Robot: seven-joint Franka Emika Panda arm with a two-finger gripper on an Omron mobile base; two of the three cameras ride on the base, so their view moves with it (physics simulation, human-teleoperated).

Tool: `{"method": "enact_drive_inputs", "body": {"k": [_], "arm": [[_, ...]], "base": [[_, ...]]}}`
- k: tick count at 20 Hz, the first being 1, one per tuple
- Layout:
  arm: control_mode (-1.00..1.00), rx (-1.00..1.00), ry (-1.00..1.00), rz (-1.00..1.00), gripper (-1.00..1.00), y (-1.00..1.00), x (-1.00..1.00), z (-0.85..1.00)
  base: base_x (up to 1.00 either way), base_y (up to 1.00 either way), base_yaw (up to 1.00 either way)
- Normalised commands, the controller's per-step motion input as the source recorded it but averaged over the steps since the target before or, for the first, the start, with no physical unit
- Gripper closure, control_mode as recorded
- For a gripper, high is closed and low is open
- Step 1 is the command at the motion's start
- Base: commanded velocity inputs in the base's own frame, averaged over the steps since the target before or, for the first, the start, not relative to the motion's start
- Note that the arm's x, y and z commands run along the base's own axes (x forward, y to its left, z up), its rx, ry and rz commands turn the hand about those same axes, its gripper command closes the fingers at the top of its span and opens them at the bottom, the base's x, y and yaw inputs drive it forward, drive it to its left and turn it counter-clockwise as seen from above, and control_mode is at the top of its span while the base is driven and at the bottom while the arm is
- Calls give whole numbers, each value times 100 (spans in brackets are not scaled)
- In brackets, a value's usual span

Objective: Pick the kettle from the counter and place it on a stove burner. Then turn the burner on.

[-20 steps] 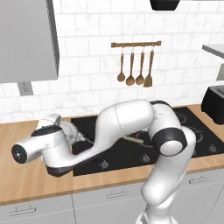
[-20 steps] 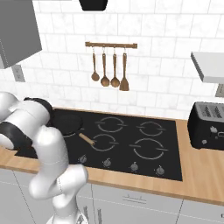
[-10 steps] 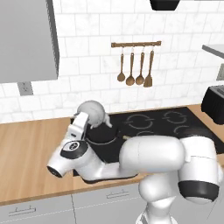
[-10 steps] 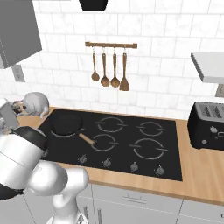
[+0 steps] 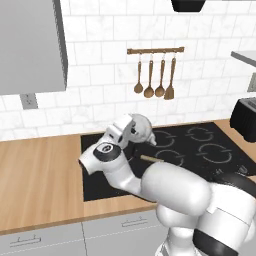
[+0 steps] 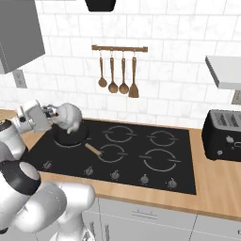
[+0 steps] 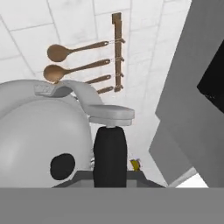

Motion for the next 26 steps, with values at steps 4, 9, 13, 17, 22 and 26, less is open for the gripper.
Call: {"method": "enact_drive_inputs", "body": {"k": [4, 9, 13, 17, 22, 26], "arm": [[-100, 14, 5, -39, 100, -100, 21, 9], [-100, 17, 6, -26, 100, -100, 30, 0], [-100, 18, 5, -25, 100, -100, 32, 0], [-100, 14, 3, -29, 100, -100, 25, 0], [-100, 10, 8, -30, 100, -100, 20, 0], [-100, 10, 29, -29, 100, -100, 14, 0]], "base": [[0, 0, 0], [0, 0, 0], [0, 0, 0], [0, 0, 0], [0, 0, 0], [0, 0, 0]]}}
